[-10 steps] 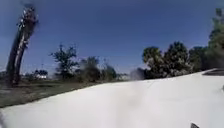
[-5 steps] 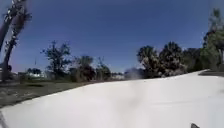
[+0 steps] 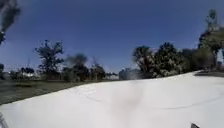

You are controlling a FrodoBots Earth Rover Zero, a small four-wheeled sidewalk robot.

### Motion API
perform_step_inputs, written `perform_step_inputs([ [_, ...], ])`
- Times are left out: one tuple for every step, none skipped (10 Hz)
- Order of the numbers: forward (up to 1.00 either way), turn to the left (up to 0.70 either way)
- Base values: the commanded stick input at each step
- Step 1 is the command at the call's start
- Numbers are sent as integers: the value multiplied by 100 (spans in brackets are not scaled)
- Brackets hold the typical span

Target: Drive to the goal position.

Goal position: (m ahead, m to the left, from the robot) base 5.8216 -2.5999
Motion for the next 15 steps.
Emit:
perform_step_inputs([
  [70,-14],
  [70,-14],
  [70,-14],
  [70,-14],
  [70,-14],
  [70,-14],
  [70,-14],
  [70,-14],
  [70,-14],
  [70,-14],
  [70,-14],
  [70,-14],
  [70,-14],
  [70,-14],
  [70,-14],
])
